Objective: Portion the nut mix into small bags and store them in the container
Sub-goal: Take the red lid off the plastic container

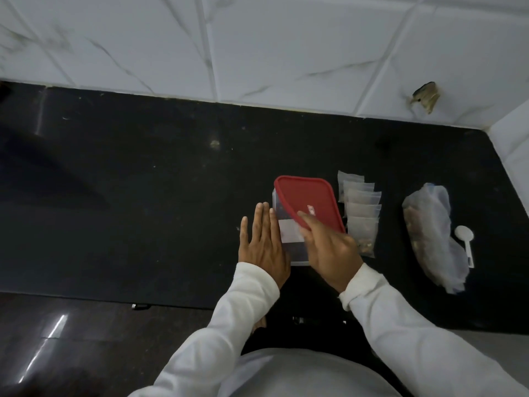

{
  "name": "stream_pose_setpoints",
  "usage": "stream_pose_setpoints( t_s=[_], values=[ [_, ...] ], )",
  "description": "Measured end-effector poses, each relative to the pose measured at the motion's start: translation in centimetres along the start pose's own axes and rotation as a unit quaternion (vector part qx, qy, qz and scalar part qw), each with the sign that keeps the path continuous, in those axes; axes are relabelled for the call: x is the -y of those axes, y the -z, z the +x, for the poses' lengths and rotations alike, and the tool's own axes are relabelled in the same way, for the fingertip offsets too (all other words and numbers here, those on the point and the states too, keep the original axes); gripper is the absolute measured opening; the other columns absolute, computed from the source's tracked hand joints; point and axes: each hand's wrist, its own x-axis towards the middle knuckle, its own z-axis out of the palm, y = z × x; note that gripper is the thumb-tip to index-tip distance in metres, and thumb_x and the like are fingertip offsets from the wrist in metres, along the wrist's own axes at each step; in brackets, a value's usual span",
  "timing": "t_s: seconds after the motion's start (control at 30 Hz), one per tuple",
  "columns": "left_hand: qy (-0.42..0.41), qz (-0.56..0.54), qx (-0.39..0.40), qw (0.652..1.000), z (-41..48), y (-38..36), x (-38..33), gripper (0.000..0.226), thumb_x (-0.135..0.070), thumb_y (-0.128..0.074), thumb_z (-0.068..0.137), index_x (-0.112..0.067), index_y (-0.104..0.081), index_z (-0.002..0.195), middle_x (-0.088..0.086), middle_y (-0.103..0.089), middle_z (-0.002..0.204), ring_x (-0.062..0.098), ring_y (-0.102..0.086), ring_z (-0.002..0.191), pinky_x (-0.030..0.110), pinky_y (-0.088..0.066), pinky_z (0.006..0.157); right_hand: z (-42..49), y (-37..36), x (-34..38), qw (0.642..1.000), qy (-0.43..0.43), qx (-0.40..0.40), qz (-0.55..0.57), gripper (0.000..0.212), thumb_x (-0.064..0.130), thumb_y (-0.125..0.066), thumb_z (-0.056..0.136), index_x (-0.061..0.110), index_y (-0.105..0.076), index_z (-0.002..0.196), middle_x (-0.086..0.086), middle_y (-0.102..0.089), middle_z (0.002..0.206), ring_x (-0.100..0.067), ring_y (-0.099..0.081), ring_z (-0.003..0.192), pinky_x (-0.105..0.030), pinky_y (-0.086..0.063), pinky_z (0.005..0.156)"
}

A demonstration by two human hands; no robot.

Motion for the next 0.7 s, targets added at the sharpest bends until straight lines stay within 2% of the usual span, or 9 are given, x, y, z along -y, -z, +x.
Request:
stream_pose_setpoints(
  t_s=[0.07, 0.17, 0.27, 0.37, 0.43, 0.53, 0.6, 0.63, 0.7],
  values=[
    [-0.004, 0.006, 0.020, 1.000, 0.0, 0.5, -0.1, 0.074, -0.037, -0.017, 0.097, 0.001, 0.018, 0.151, 0.018, 0.024, 0.159, 0.030, 0.025, 0.147, 0.052, 0.008, 0.120, 1.5, 0.8, -0.7, 1.000, -0.025, -0.004, 0.006, 0.042, 0.029, -0.040, 0.103, -0.003, -0.067, 0.107, -0.011, -0.072, 0.080, -0.019, -0.069, 0.063, -0.020, -0.052, 0.065],
    [-0.003, 0.001, 0.027, 1.000, 0.0, 0.9, 0.1, 0.074, -0.036, -0.013, 0.095, 0.000, 0.019, 0.150, 0.017, 0.024, 0.159, 0.030, 0.025, 0.147, 0.052, 0.006, 0.120, 3.0, 1.5, -1.2, 1.000, -0.011, 0.010, 0.004, 0.045, 0.032, -0.038, 0.104, -0.002, -0.068, 0.104, -0.011, -0.072, 0.078, -0.021, -0.069, 0.061, -0.027, -0.057, 0.061],
    [-0.005, -0.010, 0.039, 0.999, 0.2, 1.1, 0.5, 0.073, -0.038, -0.017, 0.099, -0.001, 0.020, 0.150, 0.016, 0.025, 0.160, 0.029, 0.024, 0.147, 0.051, 0.006, 0.121, 4.2, 2.6, -1.7, 0.999, -0.028, 0.005, 0.019, 0.042, 0.032, -0.037, 0.104, -0.001, -0.064, 0.107, -0.009, -0.067, 0.071, -0.018, -0.064, 0.055, -0.027, -0.057, 0.056],
    [-0.015, -0.032, 0.048, 0.998, 0.4, 0.9, 0.5, 0.073, -0.041, -0.017, 0.100, -0.003, 0.021, 0.150, 0.014, 0.025, 0.160, 0.028, 0.023, 0.148, 0.048, 0.006, 0.122, 5.8, 3.4, -2.9, 0.998, -0.051, -0.013, 0.023, 0.038, 0.028, -0.042, 0.101, -0.004, -0.061, 0.109, -0.012, -0.068, 0.075, -0.019, -0.066, 0.057, -0.019, -0.050, 0.058],
    [-0.014, -0.046, 0.041, 0.998, 0.4, 0.6, 0.6, 0.072, -0.041, -0.015, 0.099, -0.004, 0.021, 0.151, 0.013, 0.025, 0.160, 0.028, 0.023, 0.148, 0.046, 0.006, 0.122, 6.6, 3.6, -3.7, 0.997, -0.073, -0.029, 0.020, 0.041, 0.029, -0.039, 0.101, -0.005, -0.060, 0.109, -0.014, -0.068, 0.078, -0.019, -0.066, 0.060, -0.017, -0.048, 0.059],
    [-0.005, -0.049, 0.029, 0.998, 0.4, 0.3, 0.7, 0.074, -0.041, 0.003, 0.088, -0.006, 0.019, 0.151, 0.011, 0.022, 0.162, 0.026, 0.021, 0.148, 0.044, 0.007, 0.121, 7.9, 4.3, -4.5, 0.982, -0.170, -0.069, 0.040, 0.044, 0.032, -0.035, 0.103, -0.003, -0.061, 0.109, -0.010, -0.066, 0.082, -0.011, -0.060, 0.068, -0.006, -0.041, 0.063],
    [-0.013, -0.084, 0.001, 0.996, 0.3, 0.7, 0.8, 0.078, -0.045, 0.011, 0.084, -0.009, 0.013, 0.154, 0.009, 0.016, 0.163, 0.024, 0.018, 0.149, 0.042, 0.006, 0.121, 8.8, 4.9, -5.1, 0.965, -0.236, -0.107, 0.037, 0.040, 0.029, -0.036, 0.104, 0.000, -0.062, 0.103, 0.001, -0.059, 0.075, -0.005, -0.055, 0.063, 0.000, -0.032, 0.059],
    [-0.021, -0.122, -0.038, 0.992, 0.3, 1.1, 0.8, 0.078, -0.048, 0.009, 0.088, -0.011, 0.004, 0.156, 0.007, 0.008, 0.165, 0.024, 0.013, 0.151, 0.041, 0.002, 0.122, 9.3, 5.2, -5.3, 0.955, -0.263, -0.127, 0.045, 0.038, 0.027, -0.035, 0.104, 0.002, -0.062, 0.098, 0.006, -0.055, 0.071, 0.001, -0.051, 0.057, -0.001, -0.031, 0.053],
    [-0.027, -0.244, -0.139, 0.959, 0.4, 2.3, 0.7, 0.069, -0.049, -0.011, 0.098, -0.013, -0.021, 0.155, 0.006, -0.017, 0.163, 0.023, -0.009, 0.152, 0.038, -0.014, 0.121, 10.3, 5.7, -5.0, 0.932, -0.308, -0.168, 0.091, 0.036, 0.025, -0.034, 0.105, 0.008, -0.058, 0.085, 0.012, -0.045, 0.059, 0.002, -0.043, 0.045, -0.006, -0.031, 0.046]
  ],
)
